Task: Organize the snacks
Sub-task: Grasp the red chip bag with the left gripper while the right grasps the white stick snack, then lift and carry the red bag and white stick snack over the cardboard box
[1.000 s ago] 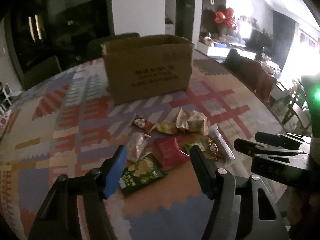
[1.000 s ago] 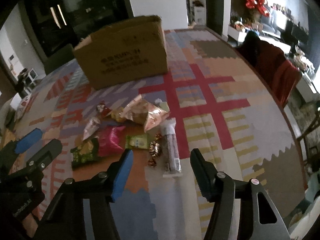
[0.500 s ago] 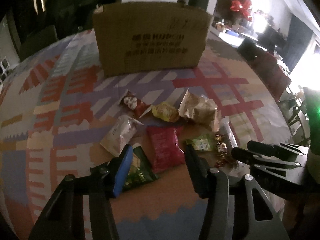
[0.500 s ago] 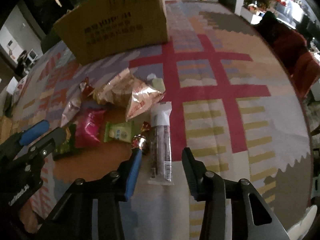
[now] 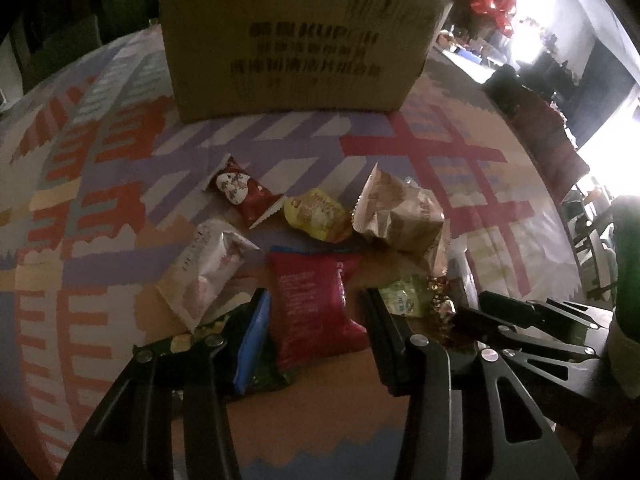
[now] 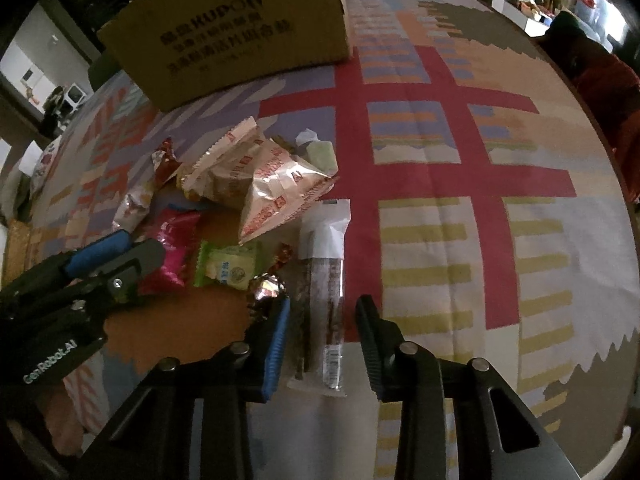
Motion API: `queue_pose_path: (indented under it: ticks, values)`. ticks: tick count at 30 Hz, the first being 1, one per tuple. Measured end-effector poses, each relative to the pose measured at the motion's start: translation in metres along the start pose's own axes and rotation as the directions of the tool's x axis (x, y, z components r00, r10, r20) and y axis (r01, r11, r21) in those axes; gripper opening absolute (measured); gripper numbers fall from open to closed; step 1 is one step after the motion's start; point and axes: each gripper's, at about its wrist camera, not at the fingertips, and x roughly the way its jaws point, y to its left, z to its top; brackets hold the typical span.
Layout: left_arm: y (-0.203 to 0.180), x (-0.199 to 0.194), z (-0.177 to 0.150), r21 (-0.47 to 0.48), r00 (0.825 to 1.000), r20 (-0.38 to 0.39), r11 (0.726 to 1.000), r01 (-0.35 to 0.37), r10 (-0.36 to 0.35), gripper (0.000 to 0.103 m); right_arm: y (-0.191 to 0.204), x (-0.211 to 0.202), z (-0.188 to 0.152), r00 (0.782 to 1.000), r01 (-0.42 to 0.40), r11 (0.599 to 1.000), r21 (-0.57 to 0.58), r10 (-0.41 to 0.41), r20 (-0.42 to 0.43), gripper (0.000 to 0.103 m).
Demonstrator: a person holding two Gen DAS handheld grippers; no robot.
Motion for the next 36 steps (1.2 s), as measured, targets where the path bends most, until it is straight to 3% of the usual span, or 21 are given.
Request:
queue_pose_path:
  ticks: [4,8,11,19,28,36]
  values:
    - [0.0,0.011,0.002,-0.015,0.999,-0.038,1.0,0.012,-0.013,0.046,0.004,0.001,0.002,1.0,0.004,1.0,-0.012,-0.004,0.005,0.033]
    - [0.004,0.019,0.002,-0.033,0.998,-0.062,0.999,0.017,-0.019,0.037,0.005,0.004,0.005,1.0,0.007,1.0,-0.014,-0.007,0.009,0.026]
    - [0.003,0.018,0.002,-0.022,0.998,-0.06,1.0,0.014,-0.015,0.035,0.002,0.003,0.004,1.0,0.002,1.0,0.0,-0.002,0.009,0.022]
    - [-0.005,0.002,-0.003,0.017,0.999,-0.041,1.0,0.0,0.001,0.035,0.001,-0.016,0.0,0.998,0.008,1.0,0.011,-0.009,0.058,0.021]
    - [-0.013,-0.044,-0.003,0.064,0.997,0.069,0.998,-0.027,0.022,0.035,0.009,-0.061,-0.002,0.986,0.026,1.0,-0.014,-0.024,0.162,0.021]
    - [-0.014,-0.084,0.023,0.081,0.983,0.18,0.996,-0.032,0.017,0.035,0.029,-0.099,0.016,0.964,0.0,0.998,-0.067,0.018,0.266,0.021]
